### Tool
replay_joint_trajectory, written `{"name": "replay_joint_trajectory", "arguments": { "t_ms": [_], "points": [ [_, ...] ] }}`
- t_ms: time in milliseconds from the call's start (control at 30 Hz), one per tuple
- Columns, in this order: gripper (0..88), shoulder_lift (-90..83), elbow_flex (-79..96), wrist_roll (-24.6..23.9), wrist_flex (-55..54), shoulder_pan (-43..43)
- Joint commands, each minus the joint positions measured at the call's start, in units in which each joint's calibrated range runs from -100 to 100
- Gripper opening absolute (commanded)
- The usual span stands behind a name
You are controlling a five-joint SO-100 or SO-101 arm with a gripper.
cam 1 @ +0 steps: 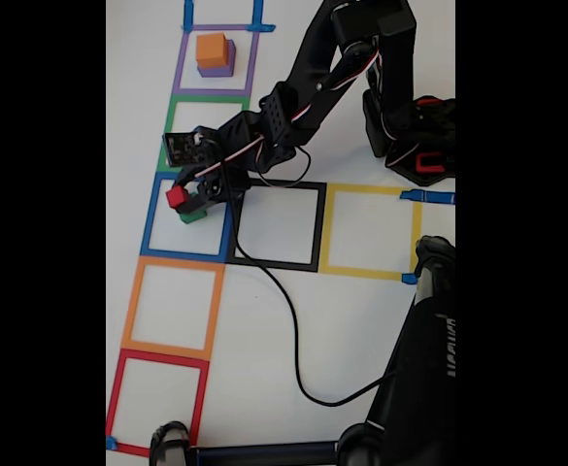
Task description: Tower of hanoi
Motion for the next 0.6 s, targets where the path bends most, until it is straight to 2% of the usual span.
{"name": "replay_joint_trajectory", "arguments": {
  "t_ms": [0,567],
  "points": [
    [5.7,-1.1,-1.7,0.4,-1.3,-1.1],
    [5.8,1.8,-0.2,0.4,-4.5,-1.2]
  ]
}}
